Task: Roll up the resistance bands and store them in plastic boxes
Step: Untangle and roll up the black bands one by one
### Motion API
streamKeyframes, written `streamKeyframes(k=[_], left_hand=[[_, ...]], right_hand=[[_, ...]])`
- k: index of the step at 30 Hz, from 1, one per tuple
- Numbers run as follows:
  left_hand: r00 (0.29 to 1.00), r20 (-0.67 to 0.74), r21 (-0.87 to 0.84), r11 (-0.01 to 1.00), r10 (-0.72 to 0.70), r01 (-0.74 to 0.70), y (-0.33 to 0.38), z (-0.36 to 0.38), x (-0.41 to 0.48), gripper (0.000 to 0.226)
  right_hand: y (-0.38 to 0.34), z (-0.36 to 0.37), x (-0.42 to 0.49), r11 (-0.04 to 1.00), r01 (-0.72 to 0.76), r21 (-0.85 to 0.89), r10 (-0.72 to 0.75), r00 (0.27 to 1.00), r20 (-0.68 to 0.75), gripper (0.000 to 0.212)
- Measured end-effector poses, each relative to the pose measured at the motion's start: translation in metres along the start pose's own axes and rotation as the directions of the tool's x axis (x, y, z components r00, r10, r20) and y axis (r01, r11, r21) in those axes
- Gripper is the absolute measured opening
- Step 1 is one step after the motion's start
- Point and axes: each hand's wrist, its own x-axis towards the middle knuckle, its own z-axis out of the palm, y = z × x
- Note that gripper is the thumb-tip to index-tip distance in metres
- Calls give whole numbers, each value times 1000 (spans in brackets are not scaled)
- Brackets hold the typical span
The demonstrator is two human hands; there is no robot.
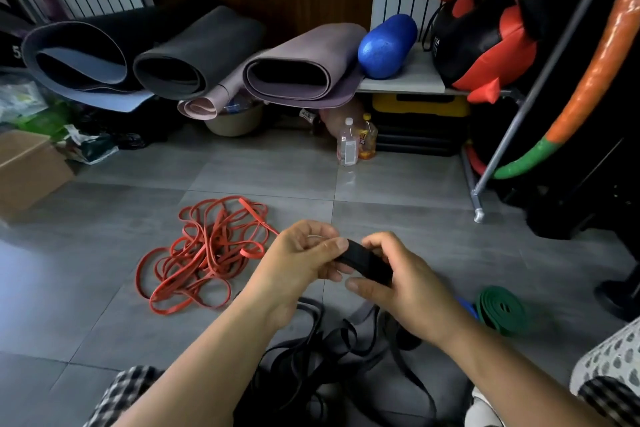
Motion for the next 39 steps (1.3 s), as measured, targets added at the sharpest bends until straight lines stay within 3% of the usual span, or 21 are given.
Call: streamKeyframes(k=[2,6,9,11,12,13,15,20,28,33,37,39], left_hand=[[999,3,-106,993,-54,54,5,-1,-1,4],[983,100,-360,915,-157,183,9,-2,-3,4],[986,113,-399,903,-123,158,7,0,-4,11],[999,45,-157,987,-18,25,3,3,-4,7],[996,-20,83,993,91,-89,1,4,-4,13],[975,-60,331,925,216,-185,0,5,-4,22],[939,-20,542,793,343,-278,2,7,-6,32],[988,108,335,932,107,-138,11,3,-11,29],[993,35,257,960,109,-114,7,8,-9,20],[992,95,138,986,80,-93,10,6,-11,19],[987,109,-31,993,115,-112,9,4,-9,29],[986,117,-138,985,119,-102,5,5,-9,24]], right_hand=[[-1,-1,1,999,34,-33,-37,995,-89,28],[-12,-7,-1,954,74,290,-21,983,-182,22],[-15,-7,-2,905,92,416,3,975,-223,22],[-15,-8,-2,900,80,428,24,972,-234,22],[-15,-8,-2,901,69,428,35,972,-231,22],[-15,-9,-2,901,54,431,49,974,-222,21],[-15,-11,-2,893,27,448,70,977,-200,18],[-13,-15,0,857,-45,514,142,978,-152,20],[-15,-9,-2,757,-67,650,191,974,-122,29],[-11,-13,-3,801,-22,598,116,986,-118,34],[-13,-12,-4,847,11,531,51,994,-102,30],[-14,-9,-4,860,49,507,25,990,-137,27]])
